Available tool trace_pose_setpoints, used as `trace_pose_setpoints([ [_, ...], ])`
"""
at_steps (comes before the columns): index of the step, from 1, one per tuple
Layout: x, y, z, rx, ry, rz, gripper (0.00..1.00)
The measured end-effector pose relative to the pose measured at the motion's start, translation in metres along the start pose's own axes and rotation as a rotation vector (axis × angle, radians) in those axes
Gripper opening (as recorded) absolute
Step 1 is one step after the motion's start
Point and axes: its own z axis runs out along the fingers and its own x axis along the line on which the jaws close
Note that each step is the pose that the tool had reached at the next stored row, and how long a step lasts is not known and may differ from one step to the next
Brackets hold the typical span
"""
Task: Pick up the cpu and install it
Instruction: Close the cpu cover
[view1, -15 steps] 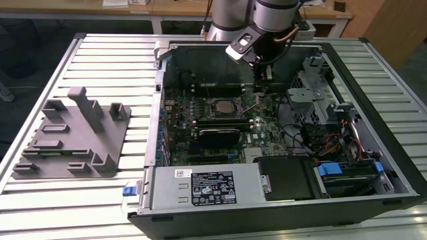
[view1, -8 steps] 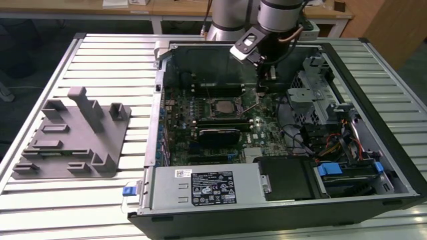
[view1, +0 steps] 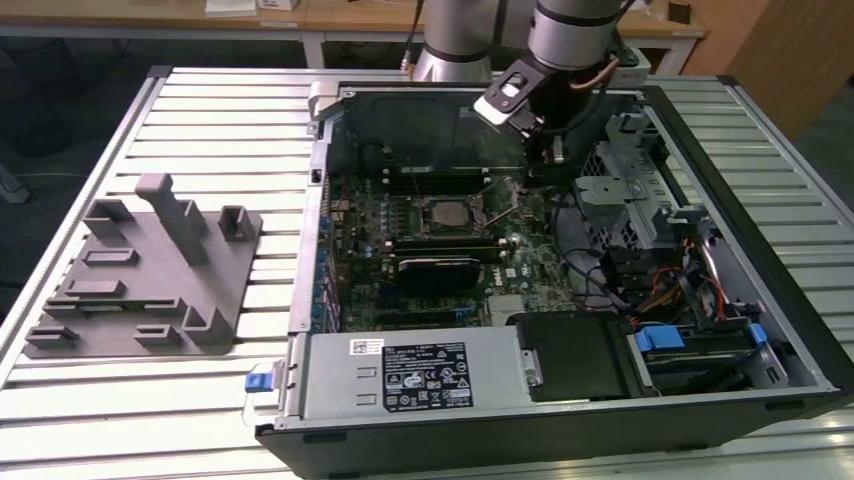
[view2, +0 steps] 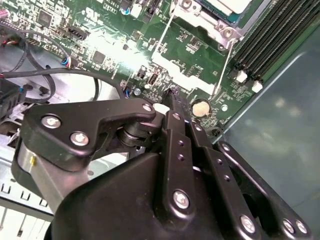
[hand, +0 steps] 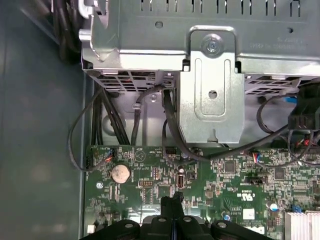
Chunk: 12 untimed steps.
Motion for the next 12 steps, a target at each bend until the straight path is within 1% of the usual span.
trace_pose_setpoints([
  [8,0.0002,0.0021,0.0094,0.0035,-0.0001,0.000,0.11],
  [12,0.0002,0.0021,0.0109,0.0043,-0.0003,0.000,0.11],
])
